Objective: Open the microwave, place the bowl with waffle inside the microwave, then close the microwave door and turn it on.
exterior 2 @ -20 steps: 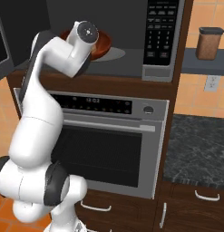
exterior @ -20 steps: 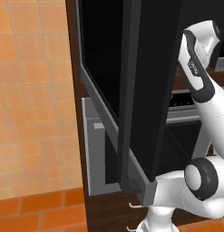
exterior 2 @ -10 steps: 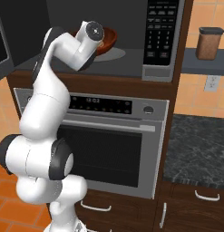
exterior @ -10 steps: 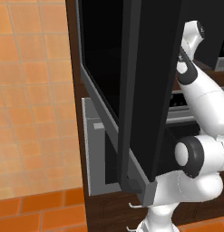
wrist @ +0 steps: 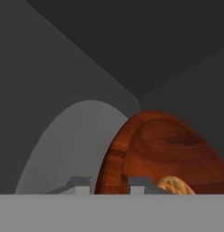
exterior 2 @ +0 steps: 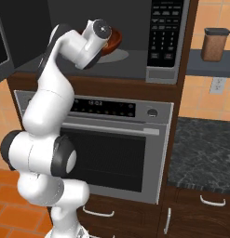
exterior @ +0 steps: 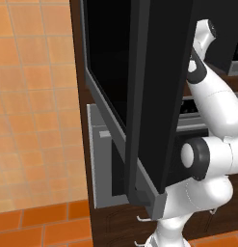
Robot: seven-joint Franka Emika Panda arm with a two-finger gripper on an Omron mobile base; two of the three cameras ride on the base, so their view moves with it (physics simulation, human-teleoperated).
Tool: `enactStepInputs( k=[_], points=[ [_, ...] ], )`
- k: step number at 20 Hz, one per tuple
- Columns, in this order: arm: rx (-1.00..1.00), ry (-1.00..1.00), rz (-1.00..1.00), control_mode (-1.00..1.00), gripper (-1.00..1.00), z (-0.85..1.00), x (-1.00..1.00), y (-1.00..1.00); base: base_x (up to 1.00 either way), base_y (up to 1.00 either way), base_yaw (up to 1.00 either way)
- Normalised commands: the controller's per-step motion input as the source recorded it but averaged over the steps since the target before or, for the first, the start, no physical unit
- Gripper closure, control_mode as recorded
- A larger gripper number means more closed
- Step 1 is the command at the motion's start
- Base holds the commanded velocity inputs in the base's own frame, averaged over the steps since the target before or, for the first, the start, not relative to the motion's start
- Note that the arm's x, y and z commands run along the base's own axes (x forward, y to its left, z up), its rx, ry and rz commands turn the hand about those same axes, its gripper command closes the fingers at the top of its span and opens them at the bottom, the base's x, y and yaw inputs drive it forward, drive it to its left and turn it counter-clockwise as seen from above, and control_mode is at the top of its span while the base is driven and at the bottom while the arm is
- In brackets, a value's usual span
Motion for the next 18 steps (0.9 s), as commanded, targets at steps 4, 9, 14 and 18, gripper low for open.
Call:
enactStepInputs(
  k=[4, 9, 14, 18],
  points=[
    [0.0, 0.0, 0.0, -1.0, -1.0, 0.0, 0.0, 0.0, 0.0, 0.0, 0.0],
    [0.0, 0.0, 0.0, -1.0, -1.0, 0.0, 0.0, 0.0, 0.0, 0.0, 0.0],
    [0.0, -0.03, 0.0, -1.0, -1.0, 0.01, -0.03, 0.0, 0.0, 0.0, 0.0],
    [0.0, 0.01, -0.03, -1.0, -1.0, 0.19, -0.38, 0.0, 0.0, 0.0, 0.0]
  ],
)
